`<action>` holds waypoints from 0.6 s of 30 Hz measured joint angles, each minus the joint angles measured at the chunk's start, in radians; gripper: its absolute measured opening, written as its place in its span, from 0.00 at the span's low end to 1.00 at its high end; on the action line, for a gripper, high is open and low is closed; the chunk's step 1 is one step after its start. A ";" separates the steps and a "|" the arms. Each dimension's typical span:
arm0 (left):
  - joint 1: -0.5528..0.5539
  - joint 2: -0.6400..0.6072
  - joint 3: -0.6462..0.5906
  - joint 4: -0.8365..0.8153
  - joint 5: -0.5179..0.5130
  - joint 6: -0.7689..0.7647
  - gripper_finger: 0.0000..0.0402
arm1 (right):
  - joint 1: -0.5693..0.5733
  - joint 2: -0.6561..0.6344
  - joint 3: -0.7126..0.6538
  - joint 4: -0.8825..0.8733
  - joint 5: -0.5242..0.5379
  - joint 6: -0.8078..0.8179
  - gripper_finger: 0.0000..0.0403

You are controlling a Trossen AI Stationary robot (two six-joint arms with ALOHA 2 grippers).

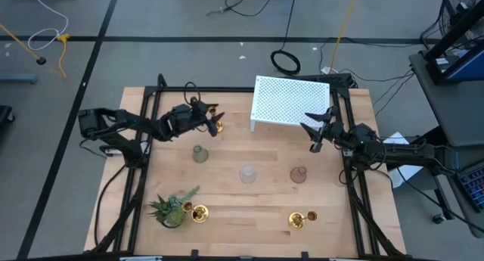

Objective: Pick & Place candle stick holders
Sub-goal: Put the top gold candle holder on the shelf

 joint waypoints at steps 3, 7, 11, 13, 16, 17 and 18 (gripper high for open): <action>-0.004 0.000 0.000 -0.007 -0.010 -0.007 0.46 | 0.000 0.000 0.000 -0.009 0.000 0.001 0.45; -0.012 0.000 0.000 -0.026 -0.014 -0.020 0.33 | 0.000 0.000 0.000 -0.017 0.000 0.016 0.45; -0.030 0.000 0.000 -0.026 -0.013 -0.044 0.22 | 0.000 0.000 0.000 -0.016 0.000 0.036 0.45; -0.042 -0.003 0.002 -0.025 -0.013 -0.050 0.22 | 0.000 0.001 0.000 -0.016 0.000 0.036 0.45; -0.062 -0.013 0.021 -0.020 -0.013 -0.051 0.22 | 0.000 0.001 0.000 -0.015 -0.001 0.049 0.45; -0.069 -0.018 0.029 -0.018 -0.013 -0.051 0.22 | 0.000 0.001 0.000 -0.012 -0.001 0.060 0.45; -0.076 -0.026 0.038 -0.019 -0.013 -0.051 0.22 | 0.000 0.001 0.000 -0.009 -0.002 0.071 0.45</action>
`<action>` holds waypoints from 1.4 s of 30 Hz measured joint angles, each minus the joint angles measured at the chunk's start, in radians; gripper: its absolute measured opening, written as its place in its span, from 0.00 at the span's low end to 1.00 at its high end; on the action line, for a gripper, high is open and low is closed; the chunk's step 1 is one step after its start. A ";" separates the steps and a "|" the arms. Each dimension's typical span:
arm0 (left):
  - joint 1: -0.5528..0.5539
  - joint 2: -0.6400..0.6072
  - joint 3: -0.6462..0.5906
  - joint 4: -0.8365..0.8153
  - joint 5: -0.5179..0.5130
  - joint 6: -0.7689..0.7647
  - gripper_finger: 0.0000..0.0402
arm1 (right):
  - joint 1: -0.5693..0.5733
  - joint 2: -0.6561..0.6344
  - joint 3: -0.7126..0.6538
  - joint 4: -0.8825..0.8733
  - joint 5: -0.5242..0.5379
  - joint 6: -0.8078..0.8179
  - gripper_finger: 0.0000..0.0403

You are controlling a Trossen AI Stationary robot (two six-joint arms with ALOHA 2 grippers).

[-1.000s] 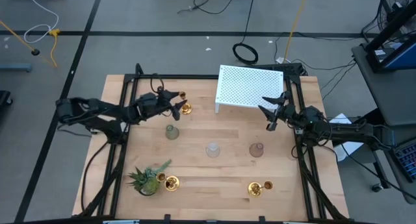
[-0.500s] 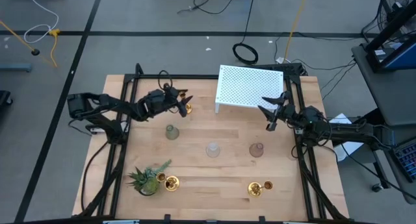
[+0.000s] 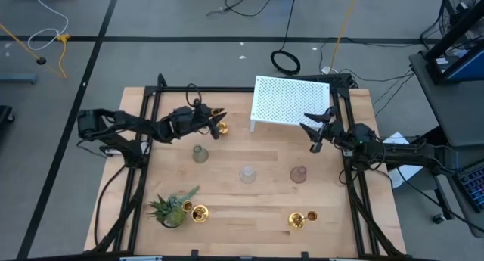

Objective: Pick & Place candle stick holders
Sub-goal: Put the top gold candle holder on the shelf

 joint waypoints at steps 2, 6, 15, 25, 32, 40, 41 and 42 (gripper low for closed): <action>-0.018 -0.018 0.026 0.000 0.001 0.000 0.23 | 0.000 0.003 0.000 0.001 -0.022 0.022 0.45; -0.056 -0.061 0.111 -0.058 0.015 0.011 0.25 | 0.001 0.024 0.000 0.028 -0.109 0.058 0.45; -0.098 -0.087 0.376 -0.379 0.027 0.004 0.22 | 0.010 0.199 0.129 0.056 -0.130 0.098 0.45; -0.138 -0.085 0.529 -0.448 0.026 0.057 0.22 | 0.040 0.610 0.403 0.072 -0.127 0.041 0.45; -0.154 -0.085 0.530 -0.447 0.026 0.054 0.24 | 0.040 0.834 0.591 0.161 -0.128 0.041 0.45; -0.170 -0.084 0.530 -0.399 0.023 0.063 0.23 | 0.040 1.001 0.754 0.154 -0.131 0.042 0.45; -0.170 -0.084 0.530 -0.398 0.021 0.062 0.22 | 0.040 1.020 0.771 0.153 -0.131 0.051 0.45; -0.170 -0.084 0.530 -0.395 0.011 0.064 0.21 | 0.040 1.034 0.784 0.151 -0.132 0.062 0.45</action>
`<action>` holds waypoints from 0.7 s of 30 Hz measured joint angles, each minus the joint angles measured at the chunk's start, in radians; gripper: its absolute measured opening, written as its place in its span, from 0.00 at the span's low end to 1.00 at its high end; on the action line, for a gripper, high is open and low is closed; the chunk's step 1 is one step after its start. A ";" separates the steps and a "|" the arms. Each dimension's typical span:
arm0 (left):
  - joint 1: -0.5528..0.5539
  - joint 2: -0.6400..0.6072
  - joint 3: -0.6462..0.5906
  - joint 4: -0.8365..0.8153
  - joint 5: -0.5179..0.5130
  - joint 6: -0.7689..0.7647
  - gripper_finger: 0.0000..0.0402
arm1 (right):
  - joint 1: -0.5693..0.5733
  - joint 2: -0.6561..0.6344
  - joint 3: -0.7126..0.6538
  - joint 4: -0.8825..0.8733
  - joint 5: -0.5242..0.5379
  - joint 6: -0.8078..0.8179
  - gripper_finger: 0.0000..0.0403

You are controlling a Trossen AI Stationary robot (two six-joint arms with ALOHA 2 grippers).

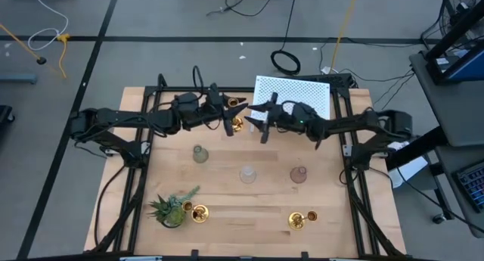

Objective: Pick & Place candle stick holders
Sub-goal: Put the top gold candle holder on the shelf

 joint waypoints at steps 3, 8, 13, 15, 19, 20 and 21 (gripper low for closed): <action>0.000 0.000 0.000 0.001 -0.015 0.000 0.21 | 0.000 0.039 0.042 0.006 -0.049 0.033 0.45; 0.000 0.000 0.000 0.004 -0.020 -0.001 0.27 | 0.000 0.118 0.110 0.012 -0.080 0.059 0.45; 0.000 0.000 0.000 0.002 -0.021 0.000 0.26 | 0.000 0.175 0.172 0.017 -0.102 0.060 0.45; 0.000 0.000 0.000 0.001 -0.021 -0.001 0.23 | 0.000 0.192 0.185 0.015 -0.101 0.060 0.43; 0.000 0.000 0.000 -0.006 -0.021 0.004 0.21 | -0.002 0.192 0.185 0.007 -0.096 0.060 0.34; 0.000 0.000 0.000 -0.009 -0.022 0.013 0.21 | -0.002 0.192 0.185 0.005 -0.096 0.060 0.31; 0.000 0.000 0.000 -0.009 -0.021 0.020 0.21 | -0.002 0.192 0.185 0.001 -0.097 0.060 0.27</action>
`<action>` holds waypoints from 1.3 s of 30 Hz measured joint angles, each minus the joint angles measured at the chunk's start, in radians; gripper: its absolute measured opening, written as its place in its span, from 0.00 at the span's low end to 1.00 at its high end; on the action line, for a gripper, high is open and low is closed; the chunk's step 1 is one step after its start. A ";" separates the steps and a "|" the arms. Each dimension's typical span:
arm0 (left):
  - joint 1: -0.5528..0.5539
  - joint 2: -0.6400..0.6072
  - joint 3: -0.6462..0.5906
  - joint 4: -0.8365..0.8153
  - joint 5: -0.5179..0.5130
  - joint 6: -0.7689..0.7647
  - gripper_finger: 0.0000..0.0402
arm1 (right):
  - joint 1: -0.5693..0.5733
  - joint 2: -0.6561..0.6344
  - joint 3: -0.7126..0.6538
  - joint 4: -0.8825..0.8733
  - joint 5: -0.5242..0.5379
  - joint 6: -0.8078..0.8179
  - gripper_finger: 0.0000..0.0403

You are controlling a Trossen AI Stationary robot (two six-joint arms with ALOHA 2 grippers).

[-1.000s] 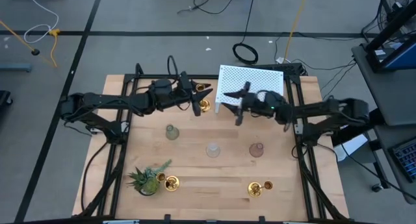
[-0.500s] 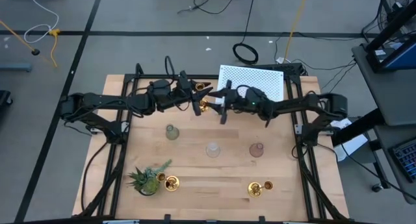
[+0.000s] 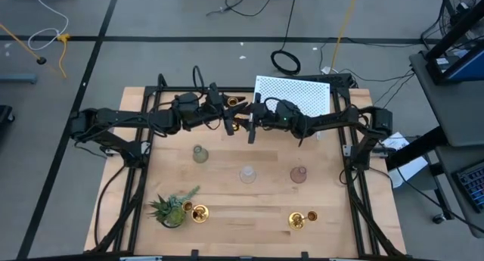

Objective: Pick & Place candle stick holders
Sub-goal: Put the top gold candle holder on the shelf

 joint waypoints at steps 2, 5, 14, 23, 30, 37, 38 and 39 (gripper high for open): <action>0.000 0.000 0.000 0.000 0.000 0.000 0.24 | 0.000 -0.001 0.000 -0.002 -0.001 0.000 0.18; 0.000 0.000 0.000 -0.005 -0.001 -0.001 0.29 | 0.000 -0.009 0.000 0.000 0.000 -0.013 0.05; 0.000 0.000 0.000 -0.068 -0.001 0.004 0.31 | -0.007 -0.029 -0.003 -0.082 -0.002 -0.029 0.03; 0.000 0.000 0.000 -0.098 -0.001 0.060 0.32 | -0.048 -0.197 -0.048 -0.271 0.000 -0.027 0.03; 0.000 0.000 0.000 -0.136 0.002 0.062 0.35 | -0.095 -0.440 -0.087 -0.525 0.144 -0.100 0.03; 0.000 0.000 0.000 -0.169 0.002 0.085 0.37 | -0.152 -0.746 -0.225 -0.670 0.397 -0.158 0.03; 0.000 0.000 0.000 -0.169 0.002 0.085 0.37 | -0.166 -0.784 -0.260 -0.662 0.415 -0.158 0.03; 0.000 0.000 0.000 -0.171 0.002 0.085 0.37 | -0.183 -0.819 -0.295 -0.654 0.422 -0.158 0.03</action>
